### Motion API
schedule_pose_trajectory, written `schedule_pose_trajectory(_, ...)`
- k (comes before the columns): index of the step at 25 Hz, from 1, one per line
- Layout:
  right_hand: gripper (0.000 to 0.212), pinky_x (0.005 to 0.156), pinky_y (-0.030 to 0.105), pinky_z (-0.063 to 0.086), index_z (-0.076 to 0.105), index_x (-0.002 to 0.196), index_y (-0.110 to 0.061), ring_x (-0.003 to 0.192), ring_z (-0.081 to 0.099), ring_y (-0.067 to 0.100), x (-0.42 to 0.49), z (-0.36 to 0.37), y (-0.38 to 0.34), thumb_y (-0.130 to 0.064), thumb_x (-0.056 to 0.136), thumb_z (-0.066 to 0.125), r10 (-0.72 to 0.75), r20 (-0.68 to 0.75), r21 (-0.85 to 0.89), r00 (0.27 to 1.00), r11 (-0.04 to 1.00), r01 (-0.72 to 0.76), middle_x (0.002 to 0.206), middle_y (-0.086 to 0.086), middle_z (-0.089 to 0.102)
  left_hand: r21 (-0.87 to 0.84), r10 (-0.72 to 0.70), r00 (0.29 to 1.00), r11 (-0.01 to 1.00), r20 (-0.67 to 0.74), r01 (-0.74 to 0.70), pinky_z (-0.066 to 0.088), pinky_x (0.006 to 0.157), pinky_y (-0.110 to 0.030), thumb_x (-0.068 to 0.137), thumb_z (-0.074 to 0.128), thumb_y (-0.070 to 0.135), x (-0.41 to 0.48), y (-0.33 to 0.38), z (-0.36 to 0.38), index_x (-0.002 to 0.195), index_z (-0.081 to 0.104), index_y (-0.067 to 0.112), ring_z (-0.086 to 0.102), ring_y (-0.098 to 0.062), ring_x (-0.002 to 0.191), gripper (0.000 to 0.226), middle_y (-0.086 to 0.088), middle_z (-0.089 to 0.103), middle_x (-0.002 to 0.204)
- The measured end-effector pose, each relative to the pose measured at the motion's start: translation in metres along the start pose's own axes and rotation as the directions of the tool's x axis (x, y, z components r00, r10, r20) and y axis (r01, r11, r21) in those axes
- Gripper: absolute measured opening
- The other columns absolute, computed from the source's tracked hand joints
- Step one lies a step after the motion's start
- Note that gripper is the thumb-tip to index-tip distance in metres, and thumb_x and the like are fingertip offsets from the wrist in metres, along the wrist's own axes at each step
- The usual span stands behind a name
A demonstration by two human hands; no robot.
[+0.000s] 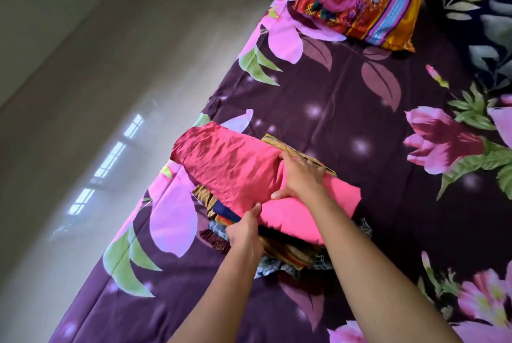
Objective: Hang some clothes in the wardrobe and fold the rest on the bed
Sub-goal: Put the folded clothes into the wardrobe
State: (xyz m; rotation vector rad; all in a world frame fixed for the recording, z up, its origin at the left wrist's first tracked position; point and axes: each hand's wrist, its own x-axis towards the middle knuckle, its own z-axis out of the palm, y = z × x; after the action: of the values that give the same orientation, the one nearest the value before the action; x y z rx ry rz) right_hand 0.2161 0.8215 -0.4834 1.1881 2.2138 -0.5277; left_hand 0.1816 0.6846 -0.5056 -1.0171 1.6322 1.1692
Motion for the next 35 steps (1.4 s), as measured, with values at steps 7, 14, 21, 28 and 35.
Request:
schedule_pose_trajectory(7,0.1,0.104,0.036,0.032,0.029,0.134,-0.021,0.136,0.033,0.023,0.037,-0.023,0.019,-0.047,0.056,0.087,-0.178,0.153,0.275,0.972,0.952,0.131,0.144,0.003,0.036,0.012,0.016,0.995,1.0,-0.1,-0.015,0.048,0.09,-0.044,0.064,0.084,0.02,0.002,0.003,0.01,0.13,0.037,0.003,0.055,-0.031,0.108,0.082,-0.012,0.053,0.122)
schedule_pose_trajectory(14,0.161,0.116,0.057,0.008,-0.018,0.145,-0.042,0.147,-0.004,0.025,0.051,-0.006,0.035,-0.077,0.02,0.078,-0.022,0.321,0.307,0.947,0.948,-0.082,0.16,0.004,-0.007,-0.011,-0.087,0.995,0.996,-0.051,0.087,0.039,0.101,-0.053,0.034,0.088,0.049,-0.007,-0.006,0.002,0.146,0.007,0.018,0.04,-0.034,0.128,0.142,-0.014,0.026,0.147)
schedule_pose_trajectory(21,0.158,0.117,0.038,0.02,-0.007,0.15,-0.033,0.144,0.019,0.016,0.052,0.006,0.039,-0.077,0.024,0.078,-0.098,0.325,0.502,0.941,0.861,-0.084,0.158,-0.008,0.013,-0.067,-0.129,0.989,0.99,-0.071,0.125,0.028,0.103,-0.06,0.05,0.088,0.048,-0.004,-0.016,0.001,0.147,-0.019,0.017,0.036,-0.035,0.133,0.148,-0.012,0.024,0.153)
schedule_pose_trajectory(28,0.117,0.098,0.035,0.043,0.05,0.126,-0.016,0.109,0.055,0.022,0.052,0.008,0.032,-0.08,0.031,0.075,0.049,0.313,0.556,0.949,0.801,-0.225,0.12,0.0,0.057,-0.063,-0.091,0.984,0.993,0.152,0.101,0.05,0.084,-0.052,0.008,0.088,0.06,0.041,-0.039,-0.01,0.119,0.059,0.026,0.061,-0.03,0.104,0.12,-0.003,0.063,0.119)
schedule_pose_trajectory(35,0.131,0.103,0.031,0.04,0.037,0.143,-0.019,0.121,0.051,0.018,0.046,0.017,0.039,-0.069,0.031,0.083,-0.053,0.335,0.681,0.941,0.703,-0.203,0.139,-0.002,0.046,-0.161,-0.042,0.971,0.984,0.236,0.082,0.052,0.071,-0.04,0.017,0.091,0.053,0.042,-0.038,-0.016,0.124,0.054,0.023,0.063,-0.028,0.102,0.118,-0.003,0.062,0.12)
